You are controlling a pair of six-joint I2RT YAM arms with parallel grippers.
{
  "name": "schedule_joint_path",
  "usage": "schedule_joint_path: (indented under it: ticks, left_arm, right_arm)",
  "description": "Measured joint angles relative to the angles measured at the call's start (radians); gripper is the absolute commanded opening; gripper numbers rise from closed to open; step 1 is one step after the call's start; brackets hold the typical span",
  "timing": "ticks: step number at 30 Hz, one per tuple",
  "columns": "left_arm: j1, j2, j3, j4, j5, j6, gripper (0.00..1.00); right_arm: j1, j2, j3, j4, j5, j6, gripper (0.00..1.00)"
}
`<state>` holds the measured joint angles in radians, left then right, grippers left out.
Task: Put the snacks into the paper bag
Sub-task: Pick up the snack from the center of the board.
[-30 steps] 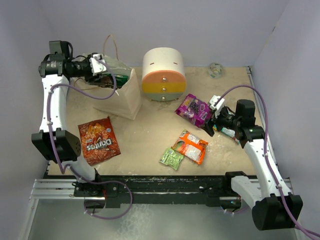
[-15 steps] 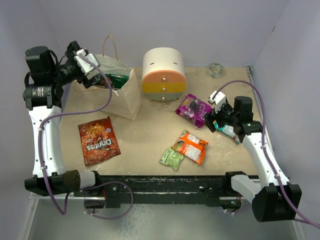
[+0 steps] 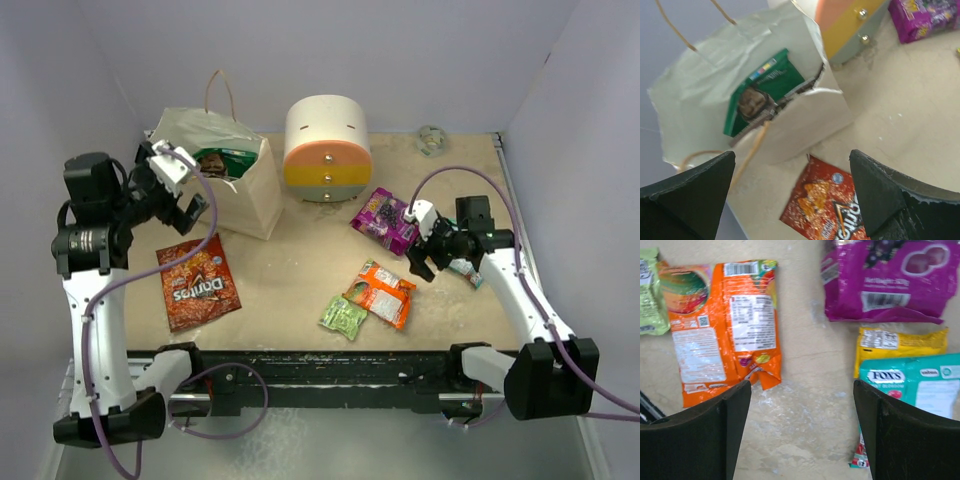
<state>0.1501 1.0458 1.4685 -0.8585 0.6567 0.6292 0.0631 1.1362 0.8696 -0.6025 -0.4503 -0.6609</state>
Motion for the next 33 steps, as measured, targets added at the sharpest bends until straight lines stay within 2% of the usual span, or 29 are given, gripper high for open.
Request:
schedule_joint_path:
  ticks: [9, 22, 26, 33]
  left_arm:
    - [0.0, -0.146, -0.205, -0.049, -0.003, 0.004, 0.99]
    - [0.0, -0.133, -0.243, -0.048, 0.063, 0.021, 0.99]
    - [0.0, -0.124, -0.243, -0.048, 0.084, 0.039, 0.99]
    - [-0.029, -0.084, -0.243, -0.064, 0.101, 0.076, 0.99]
  right_arm:
    - [0.189, 0.132, -0.008, 0.006, -0.017, -0.023, 0.8]
    - [0.259, 0.353, -0.011, 0.073, -0.02, -0.023, 0.71]
    - [0.275, 0.402, -0.01, 0.076, -0.039, -0.024, 0.62]
    - [0.276, 0.406, -0.002, 0.062, -0.066, -0.031, 0.32]
